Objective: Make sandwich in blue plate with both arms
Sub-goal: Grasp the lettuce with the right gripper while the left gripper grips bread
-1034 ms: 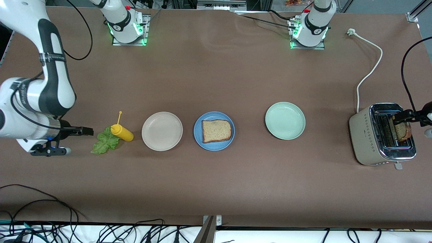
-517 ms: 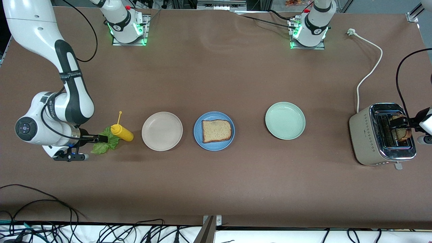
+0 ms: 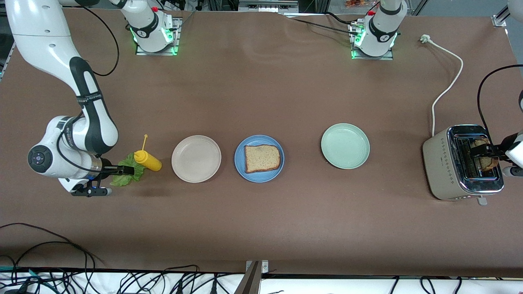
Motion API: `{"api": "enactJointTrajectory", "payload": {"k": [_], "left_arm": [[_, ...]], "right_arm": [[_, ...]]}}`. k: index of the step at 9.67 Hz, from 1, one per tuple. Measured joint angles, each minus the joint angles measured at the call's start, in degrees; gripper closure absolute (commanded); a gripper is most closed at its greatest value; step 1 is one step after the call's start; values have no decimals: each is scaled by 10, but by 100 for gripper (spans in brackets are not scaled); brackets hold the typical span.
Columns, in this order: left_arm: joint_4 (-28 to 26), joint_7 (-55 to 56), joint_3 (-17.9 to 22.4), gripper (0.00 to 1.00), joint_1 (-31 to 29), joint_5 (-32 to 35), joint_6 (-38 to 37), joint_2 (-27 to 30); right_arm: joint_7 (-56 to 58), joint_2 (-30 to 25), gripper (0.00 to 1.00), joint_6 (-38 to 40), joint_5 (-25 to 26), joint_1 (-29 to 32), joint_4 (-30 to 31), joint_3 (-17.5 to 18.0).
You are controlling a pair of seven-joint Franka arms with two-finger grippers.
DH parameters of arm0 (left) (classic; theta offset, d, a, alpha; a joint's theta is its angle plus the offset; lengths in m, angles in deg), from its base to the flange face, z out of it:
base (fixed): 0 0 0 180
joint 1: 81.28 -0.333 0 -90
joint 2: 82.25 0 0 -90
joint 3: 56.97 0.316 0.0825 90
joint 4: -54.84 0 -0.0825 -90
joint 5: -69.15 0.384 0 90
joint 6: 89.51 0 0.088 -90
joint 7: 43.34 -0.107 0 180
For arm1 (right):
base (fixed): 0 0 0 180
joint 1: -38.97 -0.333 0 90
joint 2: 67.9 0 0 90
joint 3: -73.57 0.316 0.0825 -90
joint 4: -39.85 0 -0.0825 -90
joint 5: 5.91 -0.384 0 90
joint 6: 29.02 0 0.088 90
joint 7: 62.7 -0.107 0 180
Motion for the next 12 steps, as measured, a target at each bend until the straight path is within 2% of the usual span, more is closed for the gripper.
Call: {"api": "enactJointTrajectory", "payload": {"k": [1, 2, 3, 4, 5, 7, 8, 9, 12], "left_arm": [[0, -10, 0, 84, -4, -5, 0, -1], [0, -20, 1, 94, -7, -8, 0, -1], [0, -22, 1, 100, -9, -9, 0, -1], [0, -22, 1, 100, -10, -9, 0, -1], [0, -23, 1, 100, -11, -9, 0, -1], [0, -23, 1, 100, -11, -9, 0, -1], [0, -23, 1, 92, -11, -9, 0, -1], [0, -23, 1, 91, -11, -9, 0, -1], [0, -23, 1, 96, -11, -9, 0, -1]], "right_arm": [[1, 10, 0, -13, 0, 0, 1, 4], [7, 20, 11, -26, 0, 0, 3, 6], [11, 28, 45, -45, 0, 1, 8, 7], [13, 32, 95, -56, 0, 1, 13, 9], [20, 32, 100, -58, 0, 3, 13, 11], [37, 28, 100, -57, 0, 5, 13, 12], [39, 25, 100, -52, 0, 6, 13, 14], [40, 20, 100, -37, 0, 6, 10, 17], [40, -8, 100, 23, 0, 6, -1, 19]]}}
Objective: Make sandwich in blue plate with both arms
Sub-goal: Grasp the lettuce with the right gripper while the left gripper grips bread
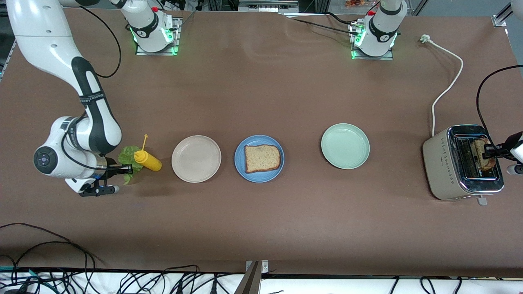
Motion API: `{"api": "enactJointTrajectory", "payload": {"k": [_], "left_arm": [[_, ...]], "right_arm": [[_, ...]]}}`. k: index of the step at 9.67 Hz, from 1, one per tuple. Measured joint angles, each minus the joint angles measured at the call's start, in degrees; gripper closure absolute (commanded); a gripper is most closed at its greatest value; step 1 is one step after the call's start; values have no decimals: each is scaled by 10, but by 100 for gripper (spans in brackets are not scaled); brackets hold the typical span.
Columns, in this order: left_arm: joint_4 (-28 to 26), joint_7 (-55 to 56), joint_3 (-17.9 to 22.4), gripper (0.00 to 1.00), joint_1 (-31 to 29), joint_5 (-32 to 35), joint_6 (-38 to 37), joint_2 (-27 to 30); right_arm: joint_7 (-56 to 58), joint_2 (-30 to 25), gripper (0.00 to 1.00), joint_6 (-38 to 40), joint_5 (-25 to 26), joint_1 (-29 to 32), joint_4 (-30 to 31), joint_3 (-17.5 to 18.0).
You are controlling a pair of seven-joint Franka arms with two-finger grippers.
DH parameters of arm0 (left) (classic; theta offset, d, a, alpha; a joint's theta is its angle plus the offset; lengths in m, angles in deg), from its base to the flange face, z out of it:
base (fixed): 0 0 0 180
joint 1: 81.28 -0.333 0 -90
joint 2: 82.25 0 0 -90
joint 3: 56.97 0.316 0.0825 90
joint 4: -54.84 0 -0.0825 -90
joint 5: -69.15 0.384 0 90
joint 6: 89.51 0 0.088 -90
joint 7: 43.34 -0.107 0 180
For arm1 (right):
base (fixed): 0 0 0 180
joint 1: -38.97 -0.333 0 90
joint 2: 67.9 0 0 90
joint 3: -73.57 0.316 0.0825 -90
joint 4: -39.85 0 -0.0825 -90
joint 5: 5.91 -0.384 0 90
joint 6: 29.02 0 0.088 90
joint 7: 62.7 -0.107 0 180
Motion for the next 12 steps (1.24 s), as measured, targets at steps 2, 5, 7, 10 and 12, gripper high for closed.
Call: {"api": "enactJointTrajectory", "payload": {"k": [2, 5, 7, 10, 12], "left_arm": [[0, 0, 0, 96, 0, 0, 0, 0], [0, -1, 0, 96, 0, 0, 0, 0], [0, -1, 0, 97, 0, 0, 0, 0], [1, -6, 0, 100, 0, 0, 0, 0], [1, -54, 0, 100, 0, 0, 0, 0]], "right_arm": [[0, -36, 100, 40, 0, 0, -2, 4], [4, -93, 100, 91, 0, 0, -3, 11], [5, -127, 100, 133, 0, 0, -3, 13], [6, -162, 100, 176, 0, 0, -4, 23], [-16, -182, 100, 202, -6, -2, -8, 38]]}}
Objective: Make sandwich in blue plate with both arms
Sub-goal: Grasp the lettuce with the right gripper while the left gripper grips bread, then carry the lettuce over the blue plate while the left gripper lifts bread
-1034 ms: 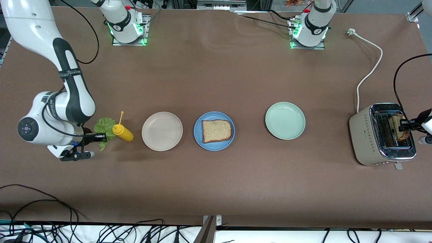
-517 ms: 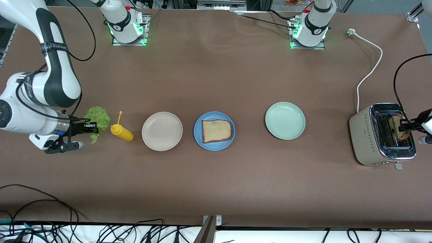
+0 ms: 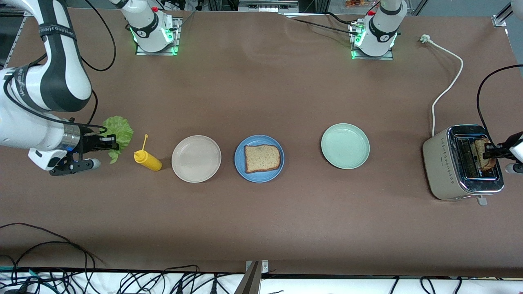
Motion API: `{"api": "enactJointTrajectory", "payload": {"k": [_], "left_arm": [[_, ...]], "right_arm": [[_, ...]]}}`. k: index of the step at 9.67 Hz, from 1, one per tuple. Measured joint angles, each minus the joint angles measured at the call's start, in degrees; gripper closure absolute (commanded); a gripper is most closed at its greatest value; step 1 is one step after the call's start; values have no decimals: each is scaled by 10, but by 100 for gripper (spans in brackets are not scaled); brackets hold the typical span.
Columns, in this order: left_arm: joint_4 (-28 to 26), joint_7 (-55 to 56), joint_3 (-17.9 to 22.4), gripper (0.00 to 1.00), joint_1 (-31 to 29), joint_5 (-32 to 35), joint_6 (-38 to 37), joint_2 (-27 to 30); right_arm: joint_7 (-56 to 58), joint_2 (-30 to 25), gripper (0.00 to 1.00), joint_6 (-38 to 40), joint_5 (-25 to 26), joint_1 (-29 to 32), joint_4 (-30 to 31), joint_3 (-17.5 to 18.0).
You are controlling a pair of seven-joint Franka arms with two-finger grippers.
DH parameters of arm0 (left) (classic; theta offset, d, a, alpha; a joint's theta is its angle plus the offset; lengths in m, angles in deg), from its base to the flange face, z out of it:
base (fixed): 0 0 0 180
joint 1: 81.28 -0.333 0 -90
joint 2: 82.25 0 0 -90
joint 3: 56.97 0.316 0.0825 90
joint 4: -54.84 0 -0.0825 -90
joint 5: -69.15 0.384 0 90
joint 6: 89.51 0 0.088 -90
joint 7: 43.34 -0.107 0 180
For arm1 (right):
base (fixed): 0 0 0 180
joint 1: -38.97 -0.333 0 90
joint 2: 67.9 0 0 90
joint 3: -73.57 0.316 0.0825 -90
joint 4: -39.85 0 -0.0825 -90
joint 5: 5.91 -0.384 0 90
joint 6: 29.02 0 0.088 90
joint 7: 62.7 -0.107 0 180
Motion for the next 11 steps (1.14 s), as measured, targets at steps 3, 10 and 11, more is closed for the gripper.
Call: {"api": "enactJointTrajectory", "payload": {"k": [3, 10, 11], "left_arm": [[5, -40, 0, 100, 0, 0, 0, 1], [20, -6, 0, 100, 7, 0, -30, 49], [33, -1, 0, 100, 8, 0, -57, 60]], "right_arm": [[-109, -2, 100, 6, -6, -50, -6, 7], [-405, 86, 100, 2, -23, -214, -108, -1], [-440, 109, 100, -1, -23, -230, -131, -2]]}}
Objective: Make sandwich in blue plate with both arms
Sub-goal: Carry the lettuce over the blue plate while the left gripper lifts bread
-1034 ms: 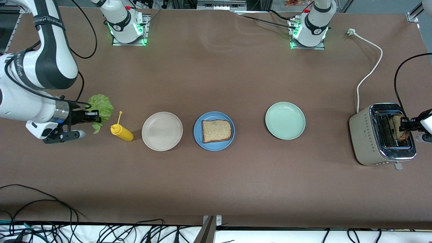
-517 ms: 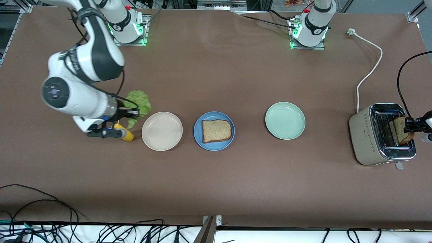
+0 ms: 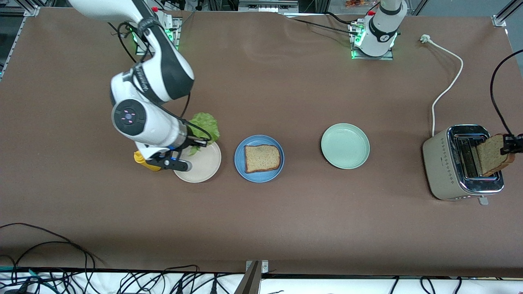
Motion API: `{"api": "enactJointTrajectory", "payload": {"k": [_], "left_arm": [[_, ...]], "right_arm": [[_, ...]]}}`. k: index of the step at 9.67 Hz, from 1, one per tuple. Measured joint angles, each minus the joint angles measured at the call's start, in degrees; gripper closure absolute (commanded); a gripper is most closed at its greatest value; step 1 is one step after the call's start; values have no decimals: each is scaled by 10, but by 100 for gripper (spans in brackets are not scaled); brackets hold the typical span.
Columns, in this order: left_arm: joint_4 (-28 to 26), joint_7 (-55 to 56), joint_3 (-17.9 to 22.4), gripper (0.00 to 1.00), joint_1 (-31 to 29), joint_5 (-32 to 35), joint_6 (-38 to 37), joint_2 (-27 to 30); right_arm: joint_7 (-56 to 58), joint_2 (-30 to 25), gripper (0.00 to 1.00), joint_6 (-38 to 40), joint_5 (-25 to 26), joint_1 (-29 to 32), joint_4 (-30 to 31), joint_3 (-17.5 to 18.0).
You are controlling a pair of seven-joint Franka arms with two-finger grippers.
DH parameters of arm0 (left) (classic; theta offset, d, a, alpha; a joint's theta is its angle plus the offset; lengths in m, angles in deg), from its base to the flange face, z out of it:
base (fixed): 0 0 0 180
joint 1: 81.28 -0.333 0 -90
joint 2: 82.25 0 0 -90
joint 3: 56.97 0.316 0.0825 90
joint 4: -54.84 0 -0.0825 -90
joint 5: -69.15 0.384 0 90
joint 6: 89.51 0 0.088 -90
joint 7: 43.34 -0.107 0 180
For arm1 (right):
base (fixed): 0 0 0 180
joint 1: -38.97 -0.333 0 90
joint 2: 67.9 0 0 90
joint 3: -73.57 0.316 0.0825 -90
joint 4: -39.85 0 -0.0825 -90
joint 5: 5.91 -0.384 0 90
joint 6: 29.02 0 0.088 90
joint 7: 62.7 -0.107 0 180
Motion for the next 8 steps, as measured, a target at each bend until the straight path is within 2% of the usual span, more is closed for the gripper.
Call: {"api": "enactJointTrajectory", "payload": {"k": [5, 8], "left_arm": [[97, 71, -17, 100, 24, 0, -175, 27], [104, 117, -43, 100, 41, 0, -214, 48]], "right_arm": [[-141, 97, 100, -38, 0, -68, -102, -1], [-218, 161, 100, -86, 0, -101, -158, -2]]}}
